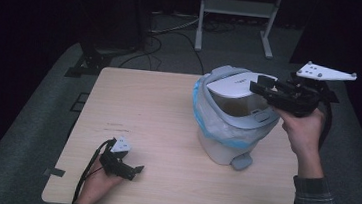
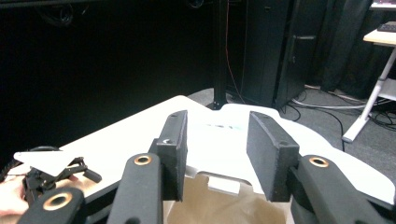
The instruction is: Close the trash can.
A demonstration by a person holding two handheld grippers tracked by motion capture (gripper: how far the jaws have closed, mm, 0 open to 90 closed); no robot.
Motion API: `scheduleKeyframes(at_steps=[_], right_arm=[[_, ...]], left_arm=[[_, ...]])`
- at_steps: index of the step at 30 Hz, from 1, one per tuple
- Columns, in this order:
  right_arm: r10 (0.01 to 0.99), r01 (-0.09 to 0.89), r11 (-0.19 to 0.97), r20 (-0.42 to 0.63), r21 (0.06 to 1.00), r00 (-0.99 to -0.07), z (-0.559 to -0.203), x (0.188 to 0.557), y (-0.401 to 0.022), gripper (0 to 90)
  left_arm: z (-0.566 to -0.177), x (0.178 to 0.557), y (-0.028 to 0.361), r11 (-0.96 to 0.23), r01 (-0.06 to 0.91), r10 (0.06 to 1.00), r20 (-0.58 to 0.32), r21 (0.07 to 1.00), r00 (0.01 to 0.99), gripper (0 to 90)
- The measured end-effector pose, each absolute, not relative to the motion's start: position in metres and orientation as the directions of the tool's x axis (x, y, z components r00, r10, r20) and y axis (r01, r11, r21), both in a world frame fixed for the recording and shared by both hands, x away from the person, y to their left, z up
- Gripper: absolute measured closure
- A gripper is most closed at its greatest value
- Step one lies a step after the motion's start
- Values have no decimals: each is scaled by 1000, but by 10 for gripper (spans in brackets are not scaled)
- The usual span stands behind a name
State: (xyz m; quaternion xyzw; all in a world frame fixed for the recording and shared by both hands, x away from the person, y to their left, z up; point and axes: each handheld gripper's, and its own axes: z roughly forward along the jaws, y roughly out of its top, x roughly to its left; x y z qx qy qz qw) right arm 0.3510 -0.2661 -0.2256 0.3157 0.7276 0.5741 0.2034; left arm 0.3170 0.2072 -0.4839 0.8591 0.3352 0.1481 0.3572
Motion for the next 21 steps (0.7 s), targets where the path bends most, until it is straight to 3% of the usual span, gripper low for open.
scheduleKeyframes(at_steps=[21], right_arm=[[710, 260, 166, 68, 951, -701, -258, 337, -273, 575]], left_arm=[[-484, 317, 207, -520, 471, 682, 15, 712, 731, 0]])
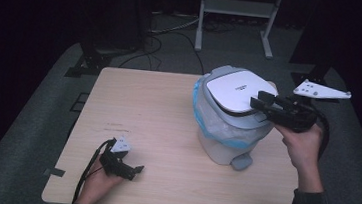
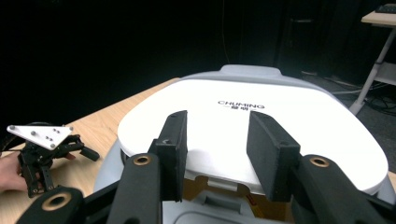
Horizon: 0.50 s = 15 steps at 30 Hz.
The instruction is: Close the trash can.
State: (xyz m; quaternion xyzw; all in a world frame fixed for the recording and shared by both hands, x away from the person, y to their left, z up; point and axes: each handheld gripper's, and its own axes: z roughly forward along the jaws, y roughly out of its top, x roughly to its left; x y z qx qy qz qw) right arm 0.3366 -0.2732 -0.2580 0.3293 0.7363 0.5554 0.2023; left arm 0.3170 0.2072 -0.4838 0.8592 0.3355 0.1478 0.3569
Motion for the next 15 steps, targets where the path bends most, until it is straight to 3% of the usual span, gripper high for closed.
scheduleKeyframes(at_steps=[15], right_arm=[[752, 257, 209, 13, 944, -659, -270, 328, -273, 597]], left_arm=[[-484, 317, 207, -520, 471, 683, 15, 712, 731, 0]])
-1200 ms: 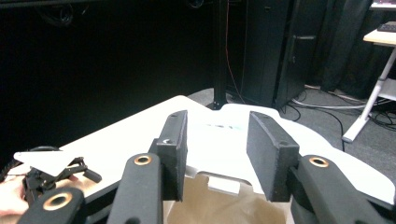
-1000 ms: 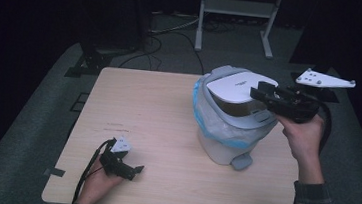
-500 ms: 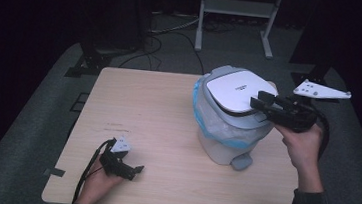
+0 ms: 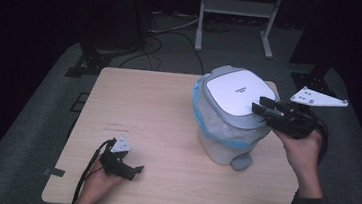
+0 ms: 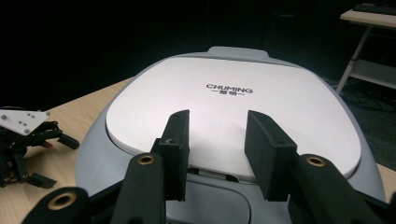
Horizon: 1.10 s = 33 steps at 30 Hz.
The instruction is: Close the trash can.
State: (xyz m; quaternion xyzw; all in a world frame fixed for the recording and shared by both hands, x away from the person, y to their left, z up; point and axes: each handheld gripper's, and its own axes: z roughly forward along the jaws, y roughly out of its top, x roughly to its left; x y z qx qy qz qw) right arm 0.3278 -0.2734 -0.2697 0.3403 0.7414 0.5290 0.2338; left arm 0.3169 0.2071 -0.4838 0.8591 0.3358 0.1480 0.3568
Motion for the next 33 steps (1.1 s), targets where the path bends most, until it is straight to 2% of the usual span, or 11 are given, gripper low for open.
scheduleKeyframes(at_steps=[11, 12, 24, 33], right_arm=[[779, 253, 201, 2, 946, -627, -276, 322, -270, 618], [773, 252, 197, 8, 947, -634, -276, 322, -271, 562], [779, 266, 172, 35, 948, -626, -269, 325, -275, 473], [793, 264, 176, 22, 948, -609, -268, 316, -281, 326]], left_arm=[[-484, 317, 207, -519, 472, 683, 15, 712, 730, 0], [-484, 317, 207, -519, 472, 683, 15, 712, 730, 0], [-484, 317, 207, -519, 472, 684, 14, 712, 730, 0], [-484, 317, 207, -519, 472, 684, 14, 712, 730, 0]])
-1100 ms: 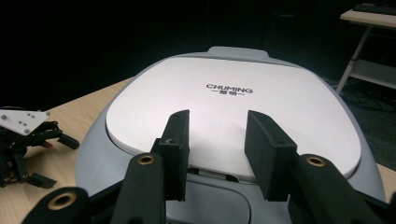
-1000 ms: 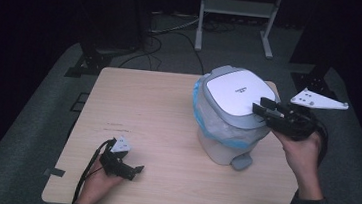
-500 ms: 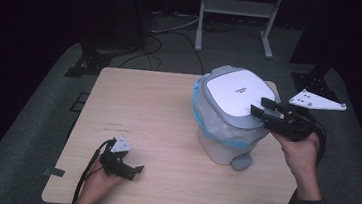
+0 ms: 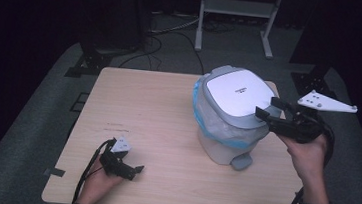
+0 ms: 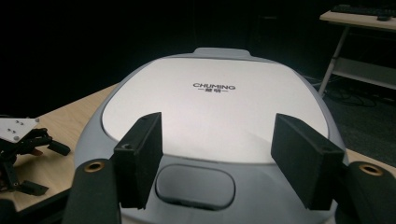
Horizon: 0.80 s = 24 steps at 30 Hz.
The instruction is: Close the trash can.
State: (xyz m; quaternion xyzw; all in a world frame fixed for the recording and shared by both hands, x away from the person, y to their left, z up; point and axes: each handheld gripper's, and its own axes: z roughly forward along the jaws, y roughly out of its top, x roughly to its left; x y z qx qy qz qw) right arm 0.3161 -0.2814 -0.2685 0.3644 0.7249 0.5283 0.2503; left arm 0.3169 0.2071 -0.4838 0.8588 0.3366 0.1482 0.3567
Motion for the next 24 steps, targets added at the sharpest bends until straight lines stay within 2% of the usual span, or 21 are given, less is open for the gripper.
scheduleKeyframes(at_steps=[10, 24], right_arm=[[805, 291, 172, 36, 941, -592, -277, 298, -294, 193], [809, 309, 163, 52, 937, -585, -296, 270, -315, 172]], left_arm=[[-484, 317, 207, -518, 472, 685, 15, 714, 729, 0], [-484, 316, 207, -516, 473, 688, 15, 714, 726, 0]])
